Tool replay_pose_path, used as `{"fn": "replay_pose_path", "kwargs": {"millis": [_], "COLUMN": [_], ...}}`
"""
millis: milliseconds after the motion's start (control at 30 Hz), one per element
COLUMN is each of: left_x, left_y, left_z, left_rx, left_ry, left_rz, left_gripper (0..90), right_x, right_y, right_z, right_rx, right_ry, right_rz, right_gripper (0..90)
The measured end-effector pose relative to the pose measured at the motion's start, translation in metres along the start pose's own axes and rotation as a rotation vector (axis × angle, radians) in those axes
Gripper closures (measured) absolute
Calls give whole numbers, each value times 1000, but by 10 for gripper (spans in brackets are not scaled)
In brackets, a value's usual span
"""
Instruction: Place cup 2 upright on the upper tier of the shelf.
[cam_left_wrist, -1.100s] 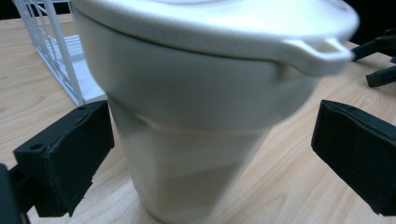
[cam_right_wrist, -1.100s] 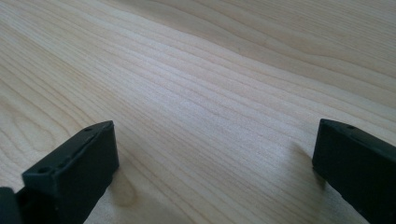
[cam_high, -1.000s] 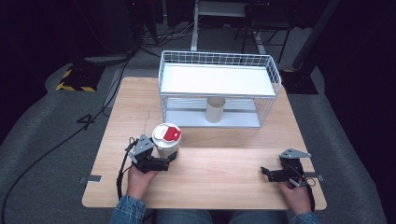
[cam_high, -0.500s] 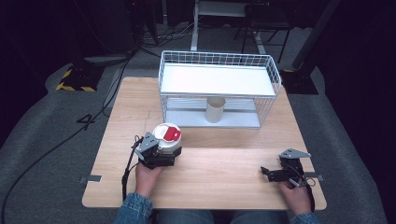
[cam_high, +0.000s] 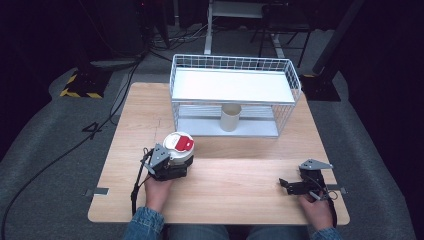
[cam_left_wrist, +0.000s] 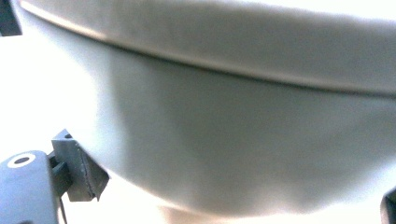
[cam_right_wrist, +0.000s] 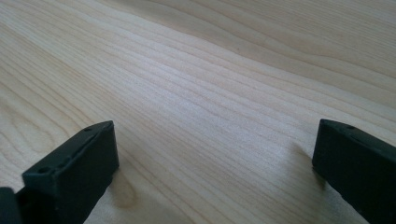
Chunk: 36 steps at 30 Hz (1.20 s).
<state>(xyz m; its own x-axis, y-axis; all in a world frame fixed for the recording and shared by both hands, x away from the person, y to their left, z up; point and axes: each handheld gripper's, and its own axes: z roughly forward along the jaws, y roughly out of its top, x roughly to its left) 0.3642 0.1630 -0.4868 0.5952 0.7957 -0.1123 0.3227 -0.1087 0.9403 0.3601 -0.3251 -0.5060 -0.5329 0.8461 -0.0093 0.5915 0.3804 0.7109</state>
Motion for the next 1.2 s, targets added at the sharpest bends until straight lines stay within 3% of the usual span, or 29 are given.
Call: {"fn": "replay_pose_path", "kwargs": {"millis": [767,1200], "left_x": [-2,-11], "left_y": [-1,12], "left_z": [0,-7], "left_rx": [-10,-19], "left_ry": [12,-3], "left_rz": [21,18], "left_gripper": [126,126], "right_x": [0,0], "right_y": [0,0], "right_z": [0,0], "right_rx": [-1,0], "right_ry": [1,0], "right_rz": [0,1], "right_gripper": [5,5]}}
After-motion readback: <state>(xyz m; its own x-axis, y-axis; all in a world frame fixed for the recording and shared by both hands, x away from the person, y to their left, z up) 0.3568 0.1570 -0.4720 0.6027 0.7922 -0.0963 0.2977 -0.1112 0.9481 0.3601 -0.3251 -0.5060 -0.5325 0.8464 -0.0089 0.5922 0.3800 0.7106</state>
